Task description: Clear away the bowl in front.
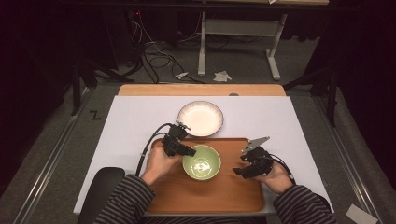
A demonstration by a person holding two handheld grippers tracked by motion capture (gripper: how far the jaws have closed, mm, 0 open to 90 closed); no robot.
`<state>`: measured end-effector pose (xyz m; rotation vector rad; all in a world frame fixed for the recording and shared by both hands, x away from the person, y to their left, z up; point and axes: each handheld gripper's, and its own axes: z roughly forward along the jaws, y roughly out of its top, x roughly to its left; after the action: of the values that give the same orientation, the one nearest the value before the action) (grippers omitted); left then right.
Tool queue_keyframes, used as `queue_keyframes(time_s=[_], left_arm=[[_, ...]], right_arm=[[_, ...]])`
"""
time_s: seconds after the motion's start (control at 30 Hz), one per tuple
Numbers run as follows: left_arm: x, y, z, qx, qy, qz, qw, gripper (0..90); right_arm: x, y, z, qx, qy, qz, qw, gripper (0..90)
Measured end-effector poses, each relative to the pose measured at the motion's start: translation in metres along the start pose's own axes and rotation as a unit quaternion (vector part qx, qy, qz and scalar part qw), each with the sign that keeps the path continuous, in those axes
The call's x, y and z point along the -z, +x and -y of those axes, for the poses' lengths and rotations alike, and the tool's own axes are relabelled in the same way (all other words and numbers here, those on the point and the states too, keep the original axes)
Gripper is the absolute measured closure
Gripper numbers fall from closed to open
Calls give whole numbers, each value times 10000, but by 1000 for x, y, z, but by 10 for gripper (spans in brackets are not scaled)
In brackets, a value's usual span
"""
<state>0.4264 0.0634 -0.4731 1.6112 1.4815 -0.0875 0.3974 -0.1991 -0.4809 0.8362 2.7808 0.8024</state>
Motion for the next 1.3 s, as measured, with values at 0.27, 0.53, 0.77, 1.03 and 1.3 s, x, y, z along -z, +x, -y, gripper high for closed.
queue_keyframes(time_s=[0.27, 0.53, 0.77, 1.03, 1.3], left_arm=[[1, -3, 1, -58, -64, 37, 10000, 627], [4, -6, 1, -77, -130, 82, 9999, 491], [11, -10, 0, -105, -208, 146, 9996, 469], [19, -10, -2, -94, -305, 156, 9994, 461], [26, -11, -5, -52, -419, 195, 9989, 455]], right_arm=[[0, 0, 0, -27, 3, -5, 10000, 394], [0, 0, 0, -34, -9, -7, 10000, 393], [0, 0, 0, -63, -7, -14, 10000, 393], [0, 0, 0, -62, -6, -6, 10000, 393], [0, 0, 0, -45, -16, -1, 10000, 393]])
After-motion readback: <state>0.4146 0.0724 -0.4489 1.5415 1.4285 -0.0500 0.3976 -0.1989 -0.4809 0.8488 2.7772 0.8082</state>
